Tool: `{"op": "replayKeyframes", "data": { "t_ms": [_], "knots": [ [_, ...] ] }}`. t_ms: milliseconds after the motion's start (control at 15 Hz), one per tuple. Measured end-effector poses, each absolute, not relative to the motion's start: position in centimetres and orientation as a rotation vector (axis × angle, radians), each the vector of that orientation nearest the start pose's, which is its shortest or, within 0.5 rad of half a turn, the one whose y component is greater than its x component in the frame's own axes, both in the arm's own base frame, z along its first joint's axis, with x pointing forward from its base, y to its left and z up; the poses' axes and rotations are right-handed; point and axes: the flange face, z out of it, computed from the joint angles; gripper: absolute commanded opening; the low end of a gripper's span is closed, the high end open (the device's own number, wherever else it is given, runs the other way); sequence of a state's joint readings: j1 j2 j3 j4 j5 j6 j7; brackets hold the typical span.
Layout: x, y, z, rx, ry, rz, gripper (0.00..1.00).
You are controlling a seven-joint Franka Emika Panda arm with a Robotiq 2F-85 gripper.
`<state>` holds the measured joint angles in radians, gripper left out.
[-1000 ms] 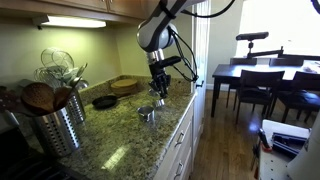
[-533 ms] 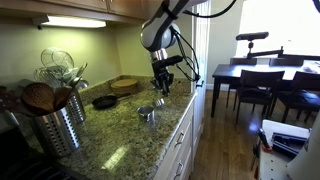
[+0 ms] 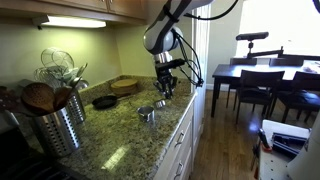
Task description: Remove the medium measuring cup from the large cup then remove the small measuring cup from the medium cup
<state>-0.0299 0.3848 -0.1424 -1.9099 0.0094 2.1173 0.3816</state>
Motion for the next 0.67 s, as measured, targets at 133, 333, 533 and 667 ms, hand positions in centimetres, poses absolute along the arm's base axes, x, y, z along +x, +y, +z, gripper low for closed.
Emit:
{"op": "replayKeyframes", "data": {
  "t_ms": [133, 333, 533, 667],
  "knots": [
    [59.4, -10.0, 27.5, -3.031, 0.906, 0.301, 0.12],
    [59.1, -10.4, 26.3, -2.981, 0.952, 0.34, 0.12],
    [58.9, -11.0, 25.7, -2.947, 1.002, 0.358, 0.12],
    [58.8, -11.6, 25.5, -2.93, 1.038, 0.362, 0.12]
  ]
}}
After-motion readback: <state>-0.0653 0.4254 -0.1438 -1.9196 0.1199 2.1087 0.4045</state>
